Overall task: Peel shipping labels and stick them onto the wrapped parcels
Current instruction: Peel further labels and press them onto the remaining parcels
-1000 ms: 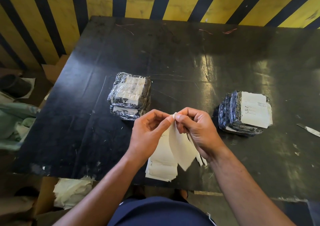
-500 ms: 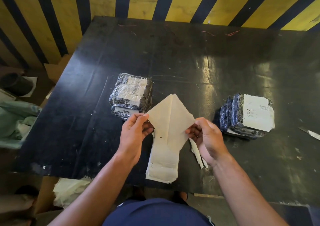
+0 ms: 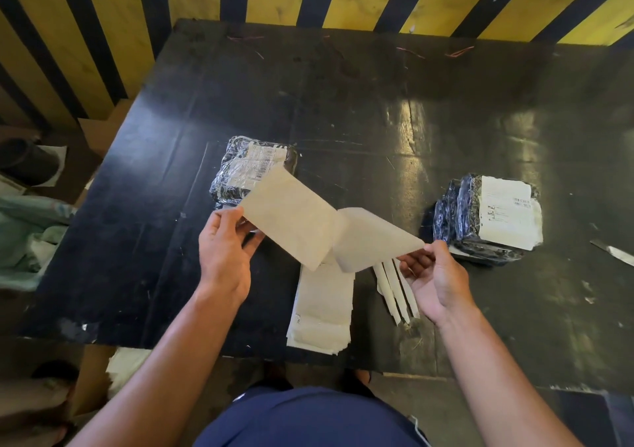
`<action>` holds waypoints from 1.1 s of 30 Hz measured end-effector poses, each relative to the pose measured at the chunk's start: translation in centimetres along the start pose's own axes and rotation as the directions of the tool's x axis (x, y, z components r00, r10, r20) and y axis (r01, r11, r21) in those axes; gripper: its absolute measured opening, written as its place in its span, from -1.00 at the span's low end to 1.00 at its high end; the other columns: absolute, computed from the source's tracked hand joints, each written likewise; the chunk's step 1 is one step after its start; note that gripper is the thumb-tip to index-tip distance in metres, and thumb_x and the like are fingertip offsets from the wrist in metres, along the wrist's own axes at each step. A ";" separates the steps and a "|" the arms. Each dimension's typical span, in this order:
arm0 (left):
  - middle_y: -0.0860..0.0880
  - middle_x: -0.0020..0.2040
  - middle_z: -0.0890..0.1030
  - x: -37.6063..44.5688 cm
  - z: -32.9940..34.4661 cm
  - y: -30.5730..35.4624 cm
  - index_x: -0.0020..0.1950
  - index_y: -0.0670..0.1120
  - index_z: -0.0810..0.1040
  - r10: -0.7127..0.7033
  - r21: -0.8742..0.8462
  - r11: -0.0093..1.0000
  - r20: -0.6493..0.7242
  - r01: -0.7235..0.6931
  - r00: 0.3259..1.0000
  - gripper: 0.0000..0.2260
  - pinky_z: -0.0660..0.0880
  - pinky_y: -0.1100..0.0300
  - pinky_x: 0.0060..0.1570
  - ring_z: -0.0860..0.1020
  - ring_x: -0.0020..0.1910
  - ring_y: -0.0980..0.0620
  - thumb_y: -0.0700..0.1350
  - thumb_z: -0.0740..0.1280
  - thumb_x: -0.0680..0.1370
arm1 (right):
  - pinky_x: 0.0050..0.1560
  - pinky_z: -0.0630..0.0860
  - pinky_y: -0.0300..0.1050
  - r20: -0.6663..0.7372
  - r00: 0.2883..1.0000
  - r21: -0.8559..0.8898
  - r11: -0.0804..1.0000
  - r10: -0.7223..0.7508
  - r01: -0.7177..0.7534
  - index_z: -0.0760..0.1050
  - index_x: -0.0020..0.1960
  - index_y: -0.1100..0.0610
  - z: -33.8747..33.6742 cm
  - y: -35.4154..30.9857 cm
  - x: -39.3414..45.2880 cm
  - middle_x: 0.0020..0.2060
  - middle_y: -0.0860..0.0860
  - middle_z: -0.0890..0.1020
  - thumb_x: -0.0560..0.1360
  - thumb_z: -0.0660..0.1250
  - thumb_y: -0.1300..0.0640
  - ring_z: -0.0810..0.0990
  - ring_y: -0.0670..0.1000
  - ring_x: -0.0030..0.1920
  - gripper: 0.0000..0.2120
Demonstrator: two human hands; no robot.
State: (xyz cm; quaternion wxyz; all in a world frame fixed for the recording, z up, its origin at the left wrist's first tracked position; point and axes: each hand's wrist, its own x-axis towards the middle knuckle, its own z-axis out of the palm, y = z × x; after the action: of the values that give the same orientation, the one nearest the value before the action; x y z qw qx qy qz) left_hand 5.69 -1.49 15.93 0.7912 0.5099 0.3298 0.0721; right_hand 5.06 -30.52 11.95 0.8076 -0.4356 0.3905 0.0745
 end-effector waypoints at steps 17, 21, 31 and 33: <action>-0.05 0.05 0.73 -0.9 0.0 -3.0 -0.05 -0.06 0.50 -0.073 0.254 0.966 0.103 0.045 0.992 -0.84 0.63 0.04 0.00 0.71 0.09 -0.04 -0.14 0.25 0.72 | -0.18 0.48 -0.07 0.123 0.893 -0.822 0.459 -0.433 0.337 0.47 -0.15 0.12 -6.6 0.7 4.7 -0.24 0.08 0.65 0.61 0.31 0.19 0.62 0.09 -0.19 -0.84; -0.08 0.08 0.74 -1.8 0.3 -4.7 -0.02 -0.10 0.52 -0.133 0.285 0.953 0.104 0.099 0.986 -0.85 0.64 0.00 0.04 0.71 0.10 -0.05 -0.13 0.25 0.72 | -0.20 0.43 -0.07 0.078 0.924 -0.864 0.437 -0.374 0.250 0.51 -0.09 0.23 -7.2 4.2 7.1 -0.22 0.08 0.65 0.59 0.33 0.20 0.58 0.13 -0.18 -0.89; -0.09 0.10 0.73 -3.5 1.8 -6.6 -0.03 -0.09 0.55 -0.214 0.310 0.935 0.100 0.174 0.972 -0.85 0.63 -0.11 0.17 0.69 0.16 -0.13 -0.14 0.26 0.72 | -0.04 0.62 0.05 0.156 0.932 -0.953 0.200 -0.328 0.230 0.64 -0.09 0.06 -8.1 7.2 10.1 -0.09 0.01 0.72 0.57 0.36 0.05 0.68 0.11 -0.07 -0.87; -0.11 0.14 0.72 -3.6 2.0 -6.6 -0.01 -0.09 0.55 -0.218 0.315 0.932 0.099 0.177 0.971 -0.86 0.63 -0.12 0.19 0.69 0.17 -0.12 -0.13 0.27 0.71 | 0.00 0.63 0.03 0.195 0.921 -0.952 0.162 -0.337 0.260 0.70 0.02 0.08 -8.3 7.1 9.6 -0.01 0.01 0.73 0.58 0.35 0.06 0.68 0.07 -0.04 -0.84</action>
State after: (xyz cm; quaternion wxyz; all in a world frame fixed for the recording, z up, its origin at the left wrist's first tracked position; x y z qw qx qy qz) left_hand 2.65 -7.72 12.38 0.7264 0.5935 0.3337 -0.0936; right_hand 3.67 -34.59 -1.96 0.3490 -0.9088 0.1910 0.1259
